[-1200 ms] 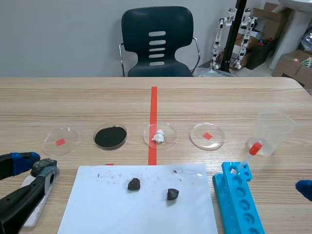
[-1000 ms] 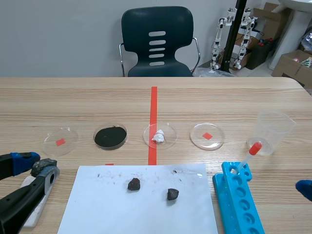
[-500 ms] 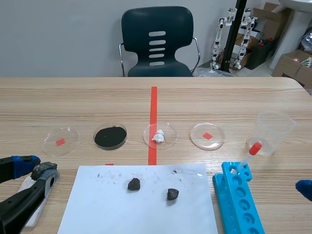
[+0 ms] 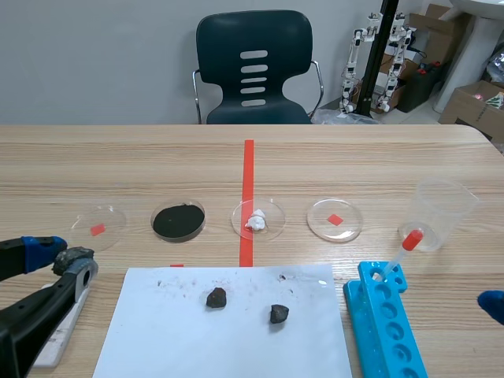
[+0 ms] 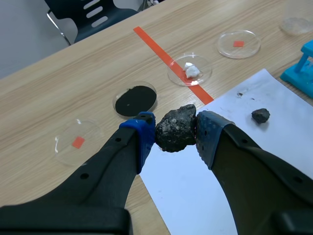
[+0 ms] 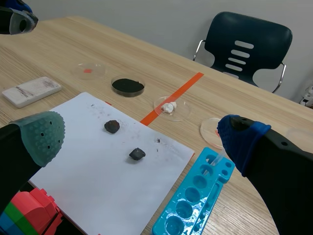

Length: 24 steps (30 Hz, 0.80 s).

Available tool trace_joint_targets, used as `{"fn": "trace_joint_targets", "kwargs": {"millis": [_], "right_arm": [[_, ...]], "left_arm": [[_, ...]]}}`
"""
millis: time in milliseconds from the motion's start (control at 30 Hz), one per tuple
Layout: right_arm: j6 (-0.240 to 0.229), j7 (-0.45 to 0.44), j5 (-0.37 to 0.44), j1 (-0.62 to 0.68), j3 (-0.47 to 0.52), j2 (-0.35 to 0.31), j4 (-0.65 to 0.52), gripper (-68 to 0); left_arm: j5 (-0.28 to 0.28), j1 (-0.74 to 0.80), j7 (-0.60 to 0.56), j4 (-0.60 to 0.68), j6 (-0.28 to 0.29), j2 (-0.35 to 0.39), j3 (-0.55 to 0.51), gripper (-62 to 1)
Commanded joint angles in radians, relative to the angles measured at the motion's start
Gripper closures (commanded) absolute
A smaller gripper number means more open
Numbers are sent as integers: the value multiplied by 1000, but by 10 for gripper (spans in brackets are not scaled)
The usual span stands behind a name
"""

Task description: Put the mineral in the empty petri dish

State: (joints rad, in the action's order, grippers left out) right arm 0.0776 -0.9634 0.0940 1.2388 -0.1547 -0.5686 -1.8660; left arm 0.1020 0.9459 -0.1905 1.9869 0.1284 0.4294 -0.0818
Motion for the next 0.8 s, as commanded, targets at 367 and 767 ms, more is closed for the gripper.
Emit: {"fn": "trace_joint_targets", "kwargs": {"millis": [367, 767], "right_arm": [[0, -18, 3, -4, 3, -5, -20, -679], [0, -18, 3, -4, 3, -5, -20, -679]], "left_arm": [[157, -245, 231, -47, -13, -106, 3, -130], [172, -598, 256, -381, -75, -147, 116, -130]]}}
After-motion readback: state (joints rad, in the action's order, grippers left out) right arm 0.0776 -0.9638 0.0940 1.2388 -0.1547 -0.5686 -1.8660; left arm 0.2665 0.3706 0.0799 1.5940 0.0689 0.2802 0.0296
